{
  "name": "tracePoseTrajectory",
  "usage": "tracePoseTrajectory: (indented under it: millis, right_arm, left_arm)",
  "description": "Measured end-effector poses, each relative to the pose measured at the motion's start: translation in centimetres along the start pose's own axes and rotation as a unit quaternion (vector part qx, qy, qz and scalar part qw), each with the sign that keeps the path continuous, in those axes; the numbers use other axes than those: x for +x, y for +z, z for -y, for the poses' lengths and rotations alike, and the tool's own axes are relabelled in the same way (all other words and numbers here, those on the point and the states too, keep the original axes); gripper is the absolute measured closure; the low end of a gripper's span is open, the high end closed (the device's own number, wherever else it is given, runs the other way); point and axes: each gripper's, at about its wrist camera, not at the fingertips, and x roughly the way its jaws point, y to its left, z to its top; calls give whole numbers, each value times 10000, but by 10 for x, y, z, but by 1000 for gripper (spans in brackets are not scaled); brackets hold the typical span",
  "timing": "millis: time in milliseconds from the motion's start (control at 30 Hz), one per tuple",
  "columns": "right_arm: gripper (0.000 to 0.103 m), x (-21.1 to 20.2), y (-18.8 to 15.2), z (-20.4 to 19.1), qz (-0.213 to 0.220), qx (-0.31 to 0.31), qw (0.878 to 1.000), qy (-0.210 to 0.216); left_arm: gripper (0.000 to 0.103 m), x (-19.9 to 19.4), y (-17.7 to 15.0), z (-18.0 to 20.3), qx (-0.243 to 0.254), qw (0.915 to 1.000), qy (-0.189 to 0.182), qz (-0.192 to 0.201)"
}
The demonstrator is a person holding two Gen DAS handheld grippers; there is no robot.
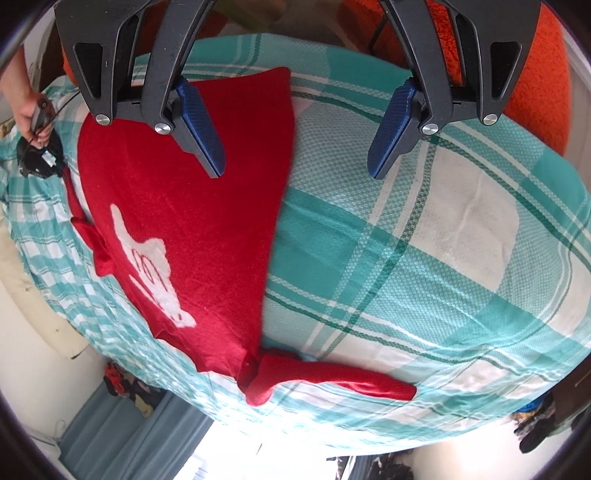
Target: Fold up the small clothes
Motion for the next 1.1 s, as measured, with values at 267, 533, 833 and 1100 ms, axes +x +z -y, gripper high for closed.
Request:
tracePoseTrajectory:
  millis: [267,533,833,1100]
  right_arm:
    - [96,-65,34,-36,928,-1491,9703,-1665]
    - [64,-64,31,-24,624,-1588,9620,-2131]
    - [53,-73,-4,-87,1108,-3006,9265,-1974]
    - [66,-42,-1,-23,654,-1906,9570,-2085]
  left_arm:
    - [22,3,0,0,-17,10000,3,-34]
    - [22,6,-3,14,384,9992,81,-103]
    - [22,10,-1,6,163,9997,36,-151]
    - [21,0,-4,7,262,9996,82,-1]
